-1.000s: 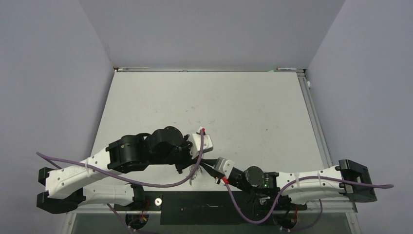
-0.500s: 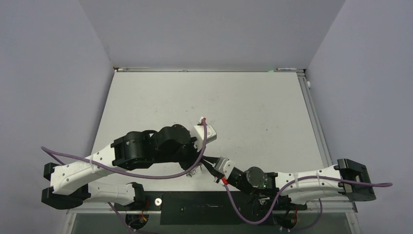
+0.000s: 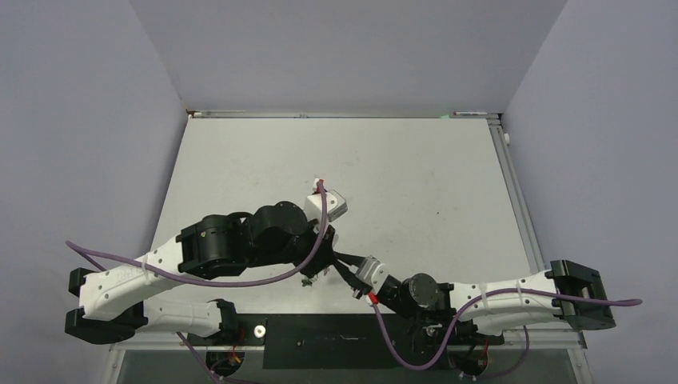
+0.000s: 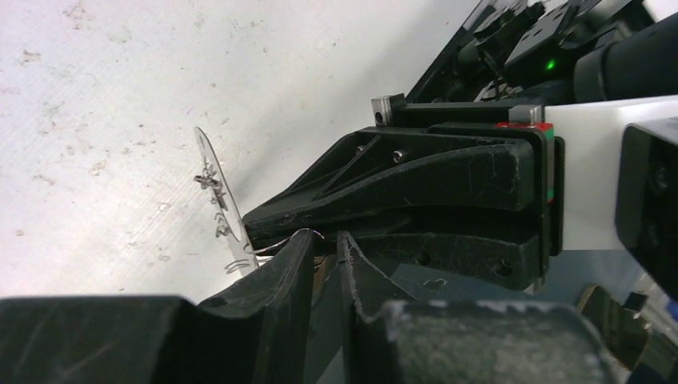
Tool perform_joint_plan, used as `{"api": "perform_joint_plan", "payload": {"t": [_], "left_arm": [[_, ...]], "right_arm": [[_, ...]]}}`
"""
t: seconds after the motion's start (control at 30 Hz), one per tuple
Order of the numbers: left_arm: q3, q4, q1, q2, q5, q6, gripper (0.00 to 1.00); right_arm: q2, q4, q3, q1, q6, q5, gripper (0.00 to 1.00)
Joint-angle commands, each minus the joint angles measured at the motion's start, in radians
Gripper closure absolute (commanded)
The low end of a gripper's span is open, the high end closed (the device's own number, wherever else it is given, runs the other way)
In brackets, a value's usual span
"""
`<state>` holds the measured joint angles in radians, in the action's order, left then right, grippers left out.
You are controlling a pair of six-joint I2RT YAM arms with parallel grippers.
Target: Put the keys on the keyring
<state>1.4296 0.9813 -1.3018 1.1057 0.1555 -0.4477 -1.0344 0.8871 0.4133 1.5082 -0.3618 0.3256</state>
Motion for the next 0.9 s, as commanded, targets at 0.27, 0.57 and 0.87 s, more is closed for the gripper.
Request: {"api": "perform_joint_plan", "payload": {"t": [0.27,0.57,0.87], "left_arm": [[0.058,-0.118,-0.005,-0.053,-0.071,-0.097,0.43],[0.106,-0.139,-0.004,-0.153,-0.06,-0.006,0.25],[-0.223,-0.352,-0.004,-0.387,-0.093,0.532,0.38]], "right_arm": [[-0.028,0.321,-0.054,0.011,-0.055,-0.09,0.95],[-0.019,0.384,-0.096,0.01,-0.061,-0.134,0.95],[0.087,0.276,-0.108,0.01,0.025,-0.255,0.95]]}}
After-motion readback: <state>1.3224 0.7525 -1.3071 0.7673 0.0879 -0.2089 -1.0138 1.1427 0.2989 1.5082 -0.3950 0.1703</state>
